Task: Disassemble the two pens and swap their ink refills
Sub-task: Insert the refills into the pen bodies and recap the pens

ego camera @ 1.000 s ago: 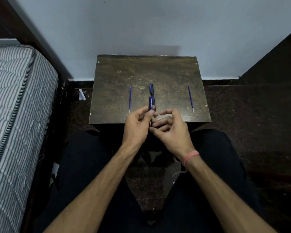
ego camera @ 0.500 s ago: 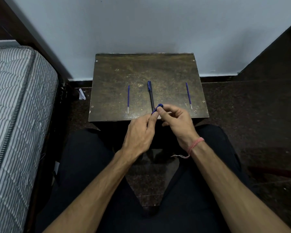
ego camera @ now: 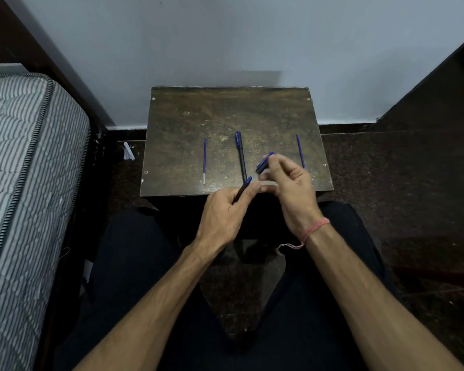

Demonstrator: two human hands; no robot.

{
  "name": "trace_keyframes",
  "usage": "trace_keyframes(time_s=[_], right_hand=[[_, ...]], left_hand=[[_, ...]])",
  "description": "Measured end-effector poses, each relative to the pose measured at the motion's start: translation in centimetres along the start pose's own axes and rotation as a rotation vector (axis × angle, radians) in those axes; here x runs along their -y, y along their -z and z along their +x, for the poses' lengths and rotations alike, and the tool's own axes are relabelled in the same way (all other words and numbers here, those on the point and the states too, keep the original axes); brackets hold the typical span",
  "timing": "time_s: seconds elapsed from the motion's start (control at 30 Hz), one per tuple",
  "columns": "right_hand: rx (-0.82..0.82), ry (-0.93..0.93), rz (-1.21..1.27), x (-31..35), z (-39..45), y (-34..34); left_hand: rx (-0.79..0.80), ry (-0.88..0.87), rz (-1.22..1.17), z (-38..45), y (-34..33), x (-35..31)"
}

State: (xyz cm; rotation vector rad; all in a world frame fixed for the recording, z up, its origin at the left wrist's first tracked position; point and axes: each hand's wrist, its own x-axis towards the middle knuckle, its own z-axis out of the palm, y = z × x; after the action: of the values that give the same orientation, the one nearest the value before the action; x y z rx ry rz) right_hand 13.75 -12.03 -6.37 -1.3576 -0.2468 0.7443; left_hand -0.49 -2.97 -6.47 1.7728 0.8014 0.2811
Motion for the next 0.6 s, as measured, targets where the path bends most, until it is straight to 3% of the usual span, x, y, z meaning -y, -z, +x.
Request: trace_keyframes(time_s=[0.07,0.17,0.47,0.6], right_hand=[[-0.073,0.01,-0.001,0.6,1.4,0.9],[-0.163,-0.004,-0.23,0.8,4.1,2.2],[-0.169,0.123,-0.768,1.0,10.2,-0.1],[-0.198,0.169,-0.871,0.8,11.3,-0.8]], left_hand=[[-0.009,-0.01,-0.01,-0.3,0.2,0.3],[-0.063,-0.021,-0.055,0.0,0.6,0.1],[-0.072,0.016,-0.214,1.3,1.0,0.3],[-0.061,0.019,-0.254,1.7,0.9,0.6]])
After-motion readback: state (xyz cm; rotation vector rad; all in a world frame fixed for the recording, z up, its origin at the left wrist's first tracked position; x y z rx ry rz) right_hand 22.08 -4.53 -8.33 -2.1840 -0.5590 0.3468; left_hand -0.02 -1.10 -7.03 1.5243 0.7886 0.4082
